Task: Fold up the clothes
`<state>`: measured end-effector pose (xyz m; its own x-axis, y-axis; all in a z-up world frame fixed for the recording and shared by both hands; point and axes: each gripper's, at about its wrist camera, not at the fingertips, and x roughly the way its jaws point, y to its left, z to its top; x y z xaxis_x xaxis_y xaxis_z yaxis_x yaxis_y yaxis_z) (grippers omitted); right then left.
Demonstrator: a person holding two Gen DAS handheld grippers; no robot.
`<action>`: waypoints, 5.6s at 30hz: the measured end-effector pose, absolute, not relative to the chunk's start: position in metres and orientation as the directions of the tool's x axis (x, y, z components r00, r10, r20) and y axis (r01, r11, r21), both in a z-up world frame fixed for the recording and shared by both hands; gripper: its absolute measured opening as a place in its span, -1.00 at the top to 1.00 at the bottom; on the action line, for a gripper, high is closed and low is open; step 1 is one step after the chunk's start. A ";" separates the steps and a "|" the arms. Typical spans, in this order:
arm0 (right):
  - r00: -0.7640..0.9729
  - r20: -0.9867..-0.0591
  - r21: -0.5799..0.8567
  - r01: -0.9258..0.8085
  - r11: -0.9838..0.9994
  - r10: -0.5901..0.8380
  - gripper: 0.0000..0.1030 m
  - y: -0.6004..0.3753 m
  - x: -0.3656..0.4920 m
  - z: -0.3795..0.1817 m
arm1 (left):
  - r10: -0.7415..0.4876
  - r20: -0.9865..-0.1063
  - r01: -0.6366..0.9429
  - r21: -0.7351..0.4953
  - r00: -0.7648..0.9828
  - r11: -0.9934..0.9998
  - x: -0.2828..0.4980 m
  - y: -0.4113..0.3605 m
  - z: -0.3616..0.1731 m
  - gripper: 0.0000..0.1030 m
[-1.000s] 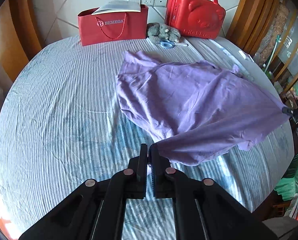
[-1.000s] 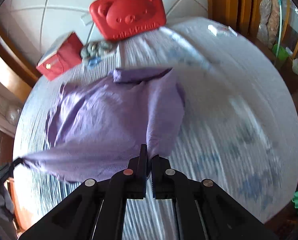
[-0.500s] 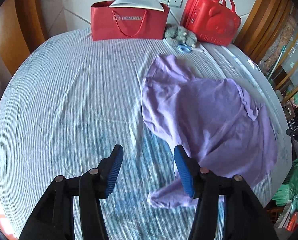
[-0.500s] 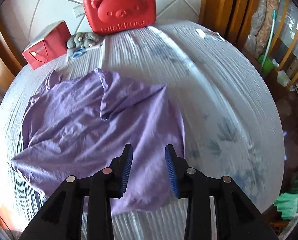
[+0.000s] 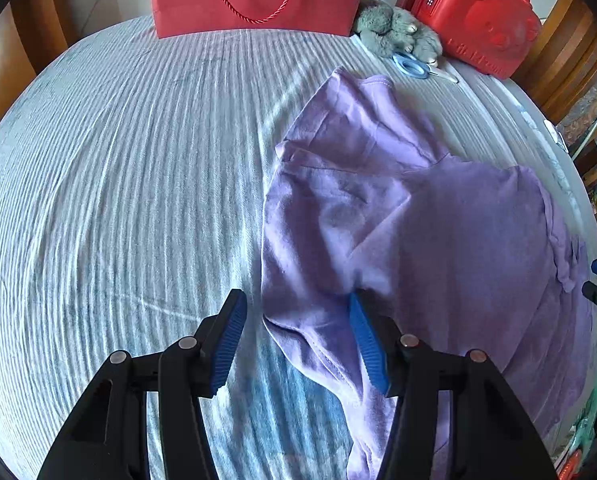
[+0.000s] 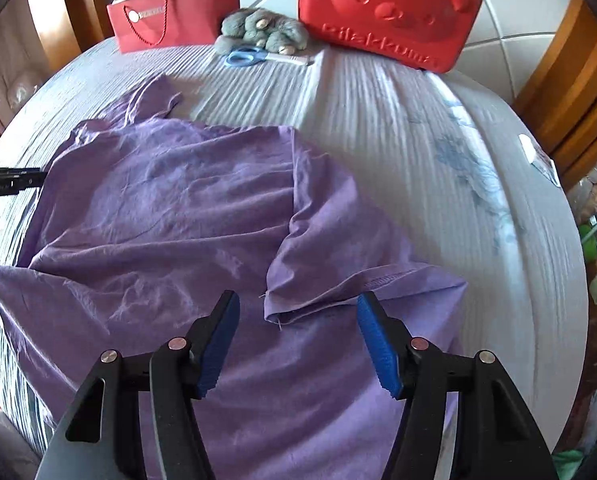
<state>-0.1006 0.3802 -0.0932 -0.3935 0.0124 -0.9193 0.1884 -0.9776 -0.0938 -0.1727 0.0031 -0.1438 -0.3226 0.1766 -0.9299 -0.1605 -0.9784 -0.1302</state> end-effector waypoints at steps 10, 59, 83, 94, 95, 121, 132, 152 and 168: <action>-0.485 -0.864 -0.173 0.037 -0.984 0.134 0.93 0.436 -0.148 -0.061 | 0.035 -0.881 -0.197 0.066 -0.472 -0.978 -0.227 0.030 -0.099 0.92; -0.355 -0.935 0.057 -0.140 -0.988 -0.003 0.81 0.434 0.009 -0.112 | 0.215 -0.922 -0.229 -0.144 -0.323 -0.963 -0.080 0.051 -0.136 0.83; -0.337 -0.932 -0.035 -0.277 -0.960 0.131 0.25 0.440 0.113 -0.075 | 0.246 -0.925 -0.405 -0.115 -0.289 -0.907 0.001 -0.035 -0.097 -0.01; -0.384 -0.912 -0.061 -0.226 -0.972 0.147 0.01 0.418 0.119 -0.086 | 0.267 -0.918 -0.406 -0.133 -0.294 -0.904 -0.012 -0.006 -0.141 0.00; -0.385 -0.910 -0.071 -0.223 -0.972 0.155 0.01 0.420 0.116 -0.088 | 0.285 -0.912 -0.411 -0.148 -0.294 -0.900 -0.014 -0.003 -0.140 0.17; -0.445 -0.871 -0.133 -0.198 -0.971 0.210 0.59 0.493 -0.043 -0.043 | 0.271 -0.885 -0.367 -0.125 -0.378 -0.922 -0.081 0.002 -0.064 0.74; -0.404 -0.907 -0.043 -0.198 -0.979 0.122 0.21 0.485 0.008 -0.076 | 0.318 -0.920 -0.426 -0.198 -0.230 -0.883 0.008 0.005 -0.107 0.07; -0.411 -0.905 -0.018 -0.215 -0.976 0.108 0.20 0.480 0.021 -0.072 | 0.507 -0.821 -0.477 -0.347 -0.263 -0.808 -0.027 0.046 -0.070 0.93; -0.419 -0.908 0.076 -0.205 -0.976 0.017 0.20 0.523 -0.014 -0.082 | 0.219 -0.911 -0.175 -0.167 -0.349 -0.970 -0.108 -0.013 -0.093 -0.07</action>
